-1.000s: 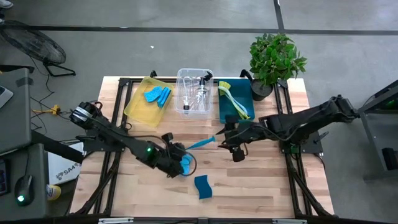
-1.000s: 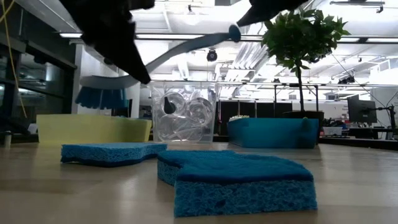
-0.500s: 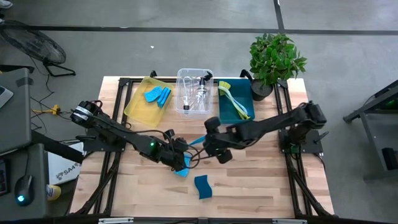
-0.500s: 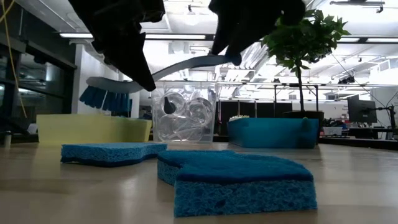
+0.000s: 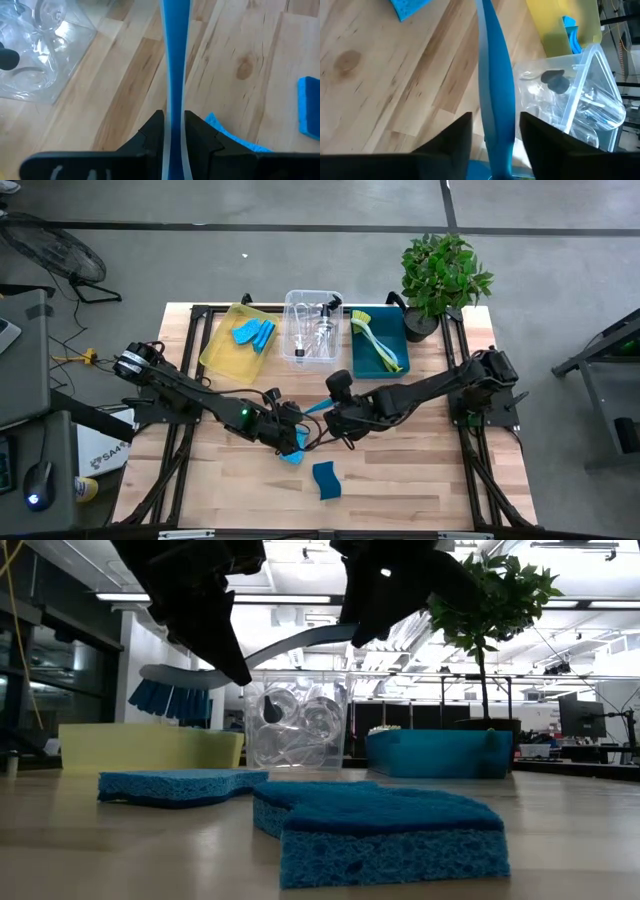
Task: Pick & Place Kitchen Sink Supplies
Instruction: Put the blue dish brush into the blue bin, then put the blue sponge into the yellow bin
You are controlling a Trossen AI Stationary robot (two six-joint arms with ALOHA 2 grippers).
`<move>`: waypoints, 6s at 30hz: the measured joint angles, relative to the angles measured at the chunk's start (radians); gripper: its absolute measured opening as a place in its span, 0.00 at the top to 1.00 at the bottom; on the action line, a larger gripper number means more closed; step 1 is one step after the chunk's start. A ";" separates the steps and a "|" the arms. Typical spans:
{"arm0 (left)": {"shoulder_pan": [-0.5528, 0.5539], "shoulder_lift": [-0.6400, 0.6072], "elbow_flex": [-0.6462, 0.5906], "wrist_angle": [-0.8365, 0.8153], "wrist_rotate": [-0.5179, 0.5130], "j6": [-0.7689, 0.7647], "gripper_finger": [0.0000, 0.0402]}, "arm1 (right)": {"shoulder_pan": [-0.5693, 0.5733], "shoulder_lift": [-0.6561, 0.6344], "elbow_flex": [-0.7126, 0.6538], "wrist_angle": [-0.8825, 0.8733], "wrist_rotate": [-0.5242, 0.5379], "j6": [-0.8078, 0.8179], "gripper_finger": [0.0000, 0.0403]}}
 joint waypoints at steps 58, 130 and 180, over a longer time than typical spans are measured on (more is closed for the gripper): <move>-0.134 -0.017 0.088 -0.153 -0.219 -0.090 0.74 | 0.124 -0.043 -0.014 -0.558 0.070 0.726 0.81; -0.166 -0.016 0.085 -0.124 -0.299 -0.135 0.74 | -0.490 -0.671 -0.817 0.041 0.089 1.023 0.81; -0.166 -0.016 0.085 -0.128 -0.291 -0.158 0.74 | -0.536 -0.674 -0.928 0.390 -0.044 0.951 0.63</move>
